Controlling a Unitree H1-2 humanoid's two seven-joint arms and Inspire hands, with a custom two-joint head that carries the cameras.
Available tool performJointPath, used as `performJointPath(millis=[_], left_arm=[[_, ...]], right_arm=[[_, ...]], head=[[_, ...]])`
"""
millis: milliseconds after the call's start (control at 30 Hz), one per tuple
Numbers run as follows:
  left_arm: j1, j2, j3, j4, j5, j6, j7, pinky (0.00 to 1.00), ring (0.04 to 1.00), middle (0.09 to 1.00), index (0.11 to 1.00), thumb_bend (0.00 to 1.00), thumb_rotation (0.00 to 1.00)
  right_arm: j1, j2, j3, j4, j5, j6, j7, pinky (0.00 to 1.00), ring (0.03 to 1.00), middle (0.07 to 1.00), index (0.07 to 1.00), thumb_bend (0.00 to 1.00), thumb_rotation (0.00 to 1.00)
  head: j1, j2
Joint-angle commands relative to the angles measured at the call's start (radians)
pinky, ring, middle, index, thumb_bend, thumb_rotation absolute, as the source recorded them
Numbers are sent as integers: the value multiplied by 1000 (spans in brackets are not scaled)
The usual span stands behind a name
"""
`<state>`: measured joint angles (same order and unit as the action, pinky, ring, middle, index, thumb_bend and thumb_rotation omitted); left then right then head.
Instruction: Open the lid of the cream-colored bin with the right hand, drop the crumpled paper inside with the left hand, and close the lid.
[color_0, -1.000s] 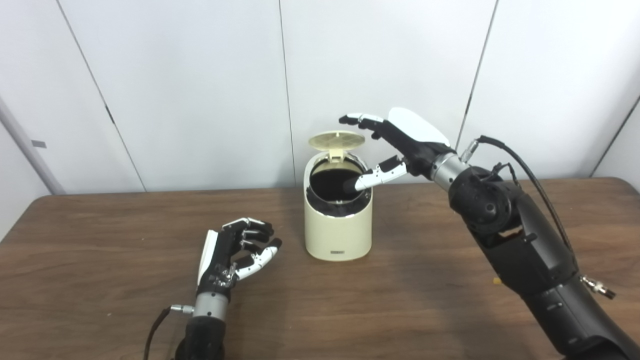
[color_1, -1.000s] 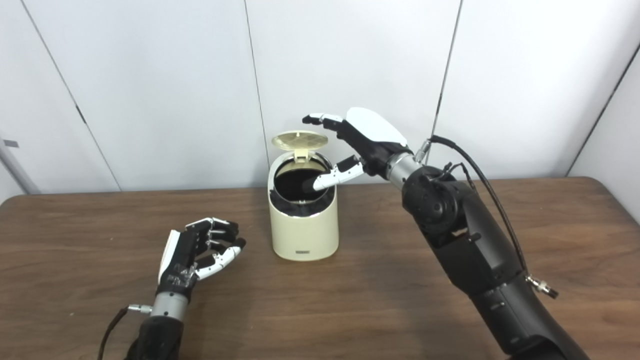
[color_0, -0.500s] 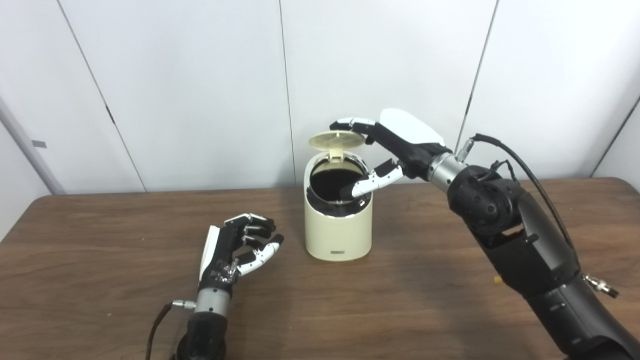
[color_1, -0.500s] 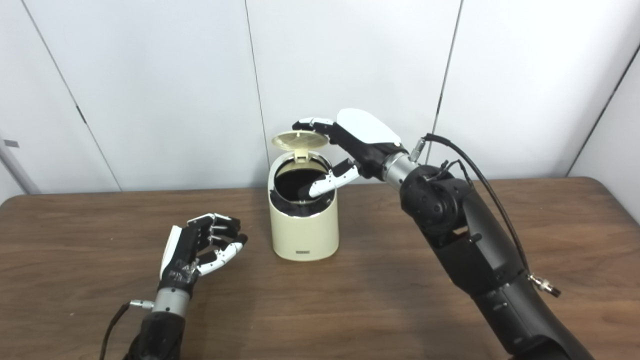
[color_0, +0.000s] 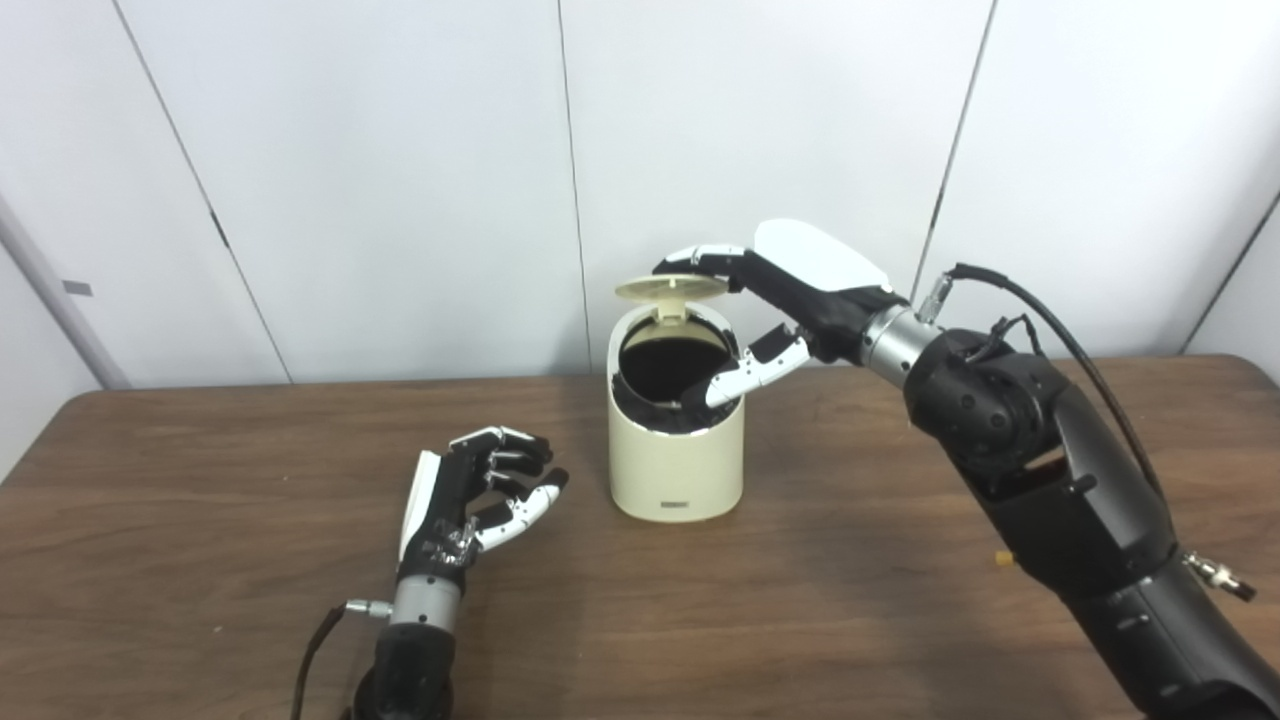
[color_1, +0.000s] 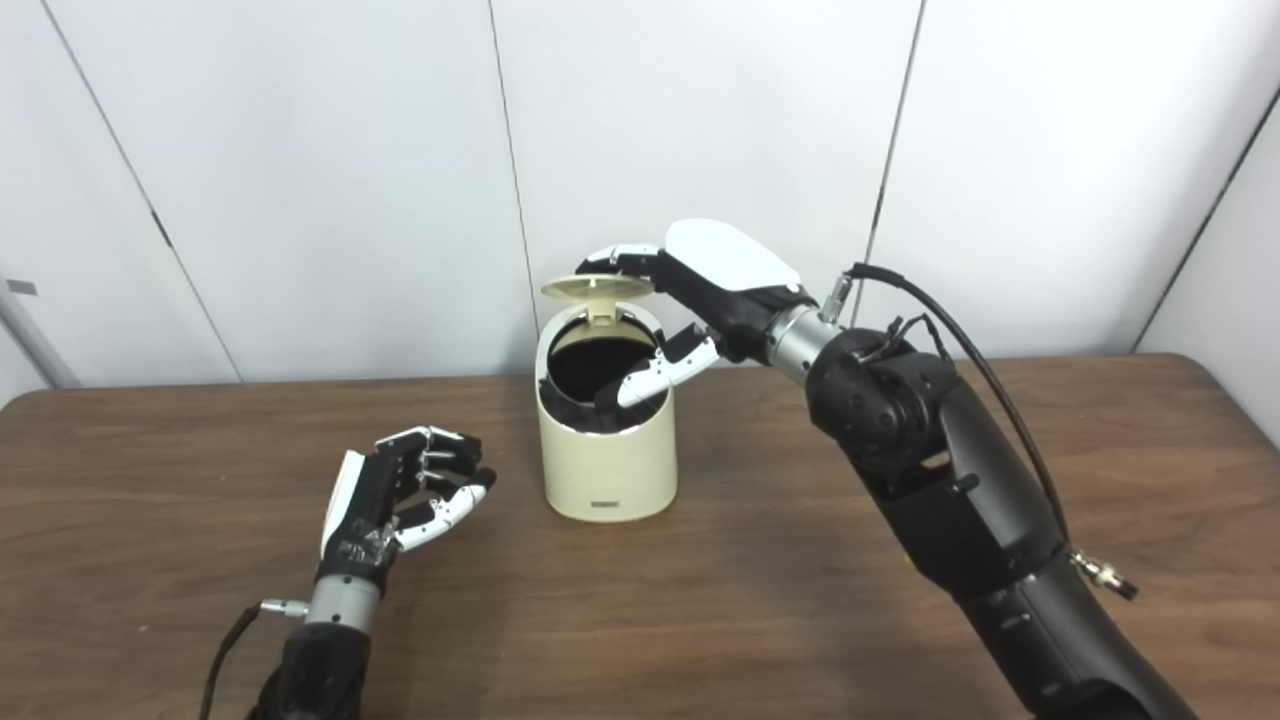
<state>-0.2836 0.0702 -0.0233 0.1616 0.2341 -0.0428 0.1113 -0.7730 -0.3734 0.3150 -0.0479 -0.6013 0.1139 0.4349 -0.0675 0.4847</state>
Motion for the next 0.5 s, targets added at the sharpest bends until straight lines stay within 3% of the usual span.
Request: performJointPath(millis=[0, 467], left_arm=[[-43, 1, 4, -42, 1, -5, 6, 510, 615, 672, 700, 625, 40], [-46, 3, 4, -57, -2, 10, 2, 516, 616, 668, 701, 641, 68]], right_arm=[[-35, -22, -18, -39, 1, -13, -2, 750, 845, 809, 780, 820, 510], [-8, -45, -23, -71, 20, -6, 47, 812, 879, 788, 751, 797, 452]], head=[[0, 6], [1, 19]])
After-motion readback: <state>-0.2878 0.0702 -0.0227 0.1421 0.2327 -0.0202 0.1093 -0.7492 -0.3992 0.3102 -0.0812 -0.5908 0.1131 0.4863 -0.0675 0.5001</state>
